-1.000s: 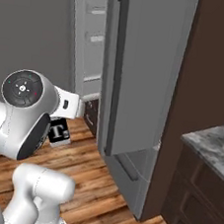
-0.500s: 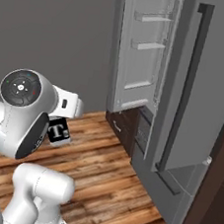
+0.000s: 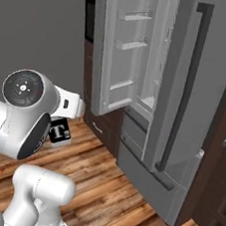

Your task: Place the liquors on the top shelf of the fridge to keep them out of children's reach, and place the cucumber on lower shelves for easy access.

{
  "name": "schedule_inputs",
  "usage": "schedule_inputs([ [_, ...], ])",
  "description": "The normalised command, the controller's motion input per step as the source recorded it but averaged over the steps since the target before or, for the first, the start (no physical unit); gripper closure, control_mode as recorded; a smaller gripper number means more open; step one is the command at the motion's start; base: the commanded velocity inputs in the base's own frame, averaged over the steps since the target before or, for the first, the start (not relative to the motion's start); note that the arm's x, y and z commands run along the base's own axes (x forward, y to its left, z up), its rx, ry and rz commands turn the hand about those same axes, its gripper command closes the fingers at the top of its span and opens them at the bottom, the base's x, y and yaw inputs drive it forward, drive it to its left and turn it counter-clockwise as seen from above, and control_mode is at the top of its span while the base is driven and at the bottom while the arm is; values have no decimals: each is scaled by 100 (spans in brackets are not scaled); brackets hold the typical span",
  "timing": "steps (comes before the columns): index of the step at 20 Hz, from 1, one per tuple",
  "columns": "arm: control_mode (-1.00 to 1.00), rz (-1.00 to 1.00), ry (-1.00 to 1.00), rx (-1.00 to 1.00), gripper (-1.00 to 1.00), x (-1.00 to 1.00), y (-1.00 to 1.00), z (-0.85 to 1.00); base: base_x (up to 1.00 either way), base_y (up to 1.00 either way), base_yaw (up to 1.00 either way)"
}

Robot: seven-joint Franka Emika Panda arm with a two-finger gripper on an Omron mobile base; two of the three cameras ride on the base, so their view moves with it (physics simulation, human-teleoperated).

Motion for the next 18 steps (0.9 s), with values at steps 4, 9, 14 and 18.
schedule_inputs([
  [4,100,0,0,0,100,0,0,0,32,53,-49],
  [9,100,0,0,0,100,0,0,0,35,56,-49],
  [14,100,0,0,0,100,0,0,0,34,59,-45],
  [18,100,0,0,0,100,0,0,0,31,51,-42],
])
